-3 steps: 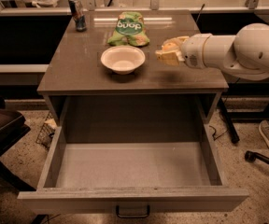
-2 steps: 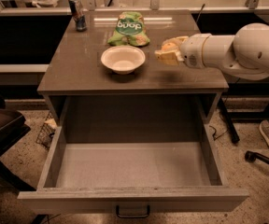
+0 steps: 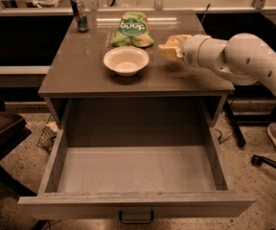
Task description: Pick orange from top drawer and place on counter
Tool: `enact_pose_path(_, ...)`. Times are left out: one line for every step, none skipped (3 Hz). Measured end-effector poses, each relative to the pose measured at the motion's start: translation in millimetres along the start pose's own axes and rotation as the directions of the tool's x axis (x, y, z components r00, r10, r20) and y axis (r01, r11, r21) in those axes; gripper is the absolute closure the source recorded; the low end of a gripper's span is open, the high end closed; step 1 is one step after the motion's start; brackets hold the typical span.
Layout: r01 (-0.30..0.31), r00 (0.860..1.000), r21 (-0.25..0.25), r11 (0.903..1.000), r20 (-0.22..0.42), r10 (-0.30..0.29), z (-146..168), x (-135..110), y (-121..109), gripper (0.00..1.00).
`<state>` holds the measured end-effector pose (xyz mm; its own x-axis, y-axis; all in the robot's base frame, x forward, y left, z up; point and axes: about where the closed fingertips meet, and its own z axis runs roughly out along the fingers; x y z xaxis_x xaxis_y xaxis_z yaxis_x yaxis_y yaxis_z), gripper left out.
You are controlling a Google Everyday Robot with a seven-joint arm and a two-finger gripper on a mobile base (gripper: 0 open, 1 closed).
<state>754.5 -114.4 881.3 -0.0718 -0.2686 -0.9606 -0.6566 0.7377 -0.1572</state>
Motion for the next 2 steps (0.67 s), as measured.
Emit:
enact_pose_path(-0.019,1.000,0.046,0.9988,0.019,0.018,19.7,-1.3,-20.3,1.00)
enact_pose_path(-0.038,0.999,0.097,0.9946,0.008,0.038,26.0,6.2,-35.2,1.00)
